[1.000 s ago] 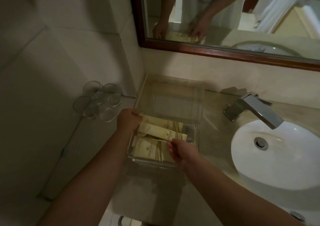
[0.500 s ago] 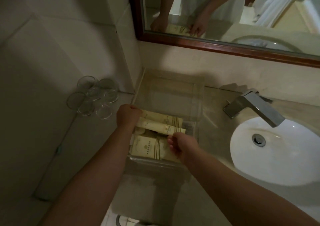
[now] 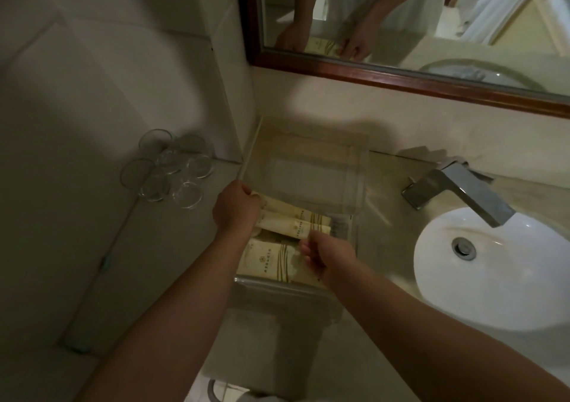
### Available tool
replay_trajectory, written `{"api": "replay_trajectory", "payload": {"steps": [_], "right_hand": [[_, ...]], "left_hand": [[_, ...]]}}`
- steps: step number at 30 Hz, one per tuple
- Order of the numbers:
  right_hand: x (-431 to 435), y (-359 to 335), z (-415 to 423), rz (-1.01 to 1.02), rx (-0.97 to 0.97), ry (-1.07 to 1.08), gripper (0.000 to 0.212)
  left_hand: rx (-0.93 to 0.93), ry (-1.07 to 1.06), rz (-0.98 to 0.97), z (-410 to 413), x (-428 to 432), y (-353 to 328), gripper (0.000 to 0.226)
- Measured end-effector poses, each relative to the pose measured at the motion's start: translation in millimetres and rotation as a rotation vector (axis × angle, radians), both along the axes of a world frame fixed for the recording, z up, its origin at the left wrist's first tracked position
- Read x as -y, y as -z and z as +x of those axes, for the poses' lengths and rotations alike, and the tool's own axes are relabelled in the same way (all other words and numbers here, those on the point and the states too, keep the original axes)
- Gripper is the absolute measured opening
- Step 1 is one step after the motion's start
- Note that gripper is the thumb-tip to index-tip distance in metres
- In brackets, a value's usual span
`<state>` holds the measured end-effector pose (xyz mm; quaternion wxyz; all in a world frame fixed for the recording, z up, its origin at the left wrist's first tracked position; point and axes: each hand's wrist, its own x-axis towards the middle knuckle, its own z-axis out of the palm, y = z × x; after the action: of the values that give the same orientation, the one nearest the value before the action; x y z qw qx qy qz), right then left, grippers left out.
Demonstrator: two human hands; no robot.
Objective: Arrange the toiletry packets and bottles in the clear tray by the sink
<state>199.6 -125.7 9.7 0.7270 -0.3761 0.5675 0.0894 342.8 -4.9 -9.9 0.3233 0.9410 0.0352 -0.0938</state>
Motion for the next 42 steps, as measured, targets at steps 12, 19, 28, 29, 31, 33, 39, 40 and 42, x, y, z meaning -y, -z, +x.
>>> {"api": "replay_trajectory", "payload": {"steps": [12, 19, 28, 29, 31, 33, 39, 40, 42], "right_hand": [[11.5, -12.2, -16.4, -0.096, -0.008, -0.024, 0.022], [24.7, -14.5, -37.4, -0.204, -0.020, -0.078, 0.020], [8.8, -15.8, -6.6, -0.170, -0.031, -0.170, 0.019], [7.4, -14.8, -4.2, -0.149, -0.035, -0.153, 0.018], [5.7, -12.7, -2.0, -0.144, -0.063, -0.138, 0.017], [5.4, -12.2, -1.4, -0.168, -0.088, -0.152, 0.018], [15.6, -13.1, -3.4, -0.151, -0.121, -0.329, 0.028], [18.8, -14.2, -5.2, -0.137, -0.137, -0.404, 0.028], [27.2, -15.2, -8.8, -0.207, -0.183, -0.571, 0.031]], "left_hand": [[-0.019, -0.051, -0.031, -1.3, -6.4, -1.2, 0.009], [0.028, -0.017, -0.078, -3.9, -8.7, -2.8, 0.014], [0.270, 0.495, -0.022, -17.9, -8.5, -7.8, 0.032], [0.261, 0.583, -0.012, -22.0, -7.3, -7.3, 0.037], [0.247, 0.719, 0.010, -30.2, -3.5, -4.7, 0.041], [0.263, 0.815, 0.058, -37.6, -0.2, 1.6, 0.043], [0.208, 0.884, 0.213, -46.3, -4.5, 21.6, 0.048], [0.215, 0.890, 0.218, -46.0, -4.7, 21.9, 0.046], [0.228, 0.904, 0.232, -45.3, -4.6, 21.9, 0.043]]}}
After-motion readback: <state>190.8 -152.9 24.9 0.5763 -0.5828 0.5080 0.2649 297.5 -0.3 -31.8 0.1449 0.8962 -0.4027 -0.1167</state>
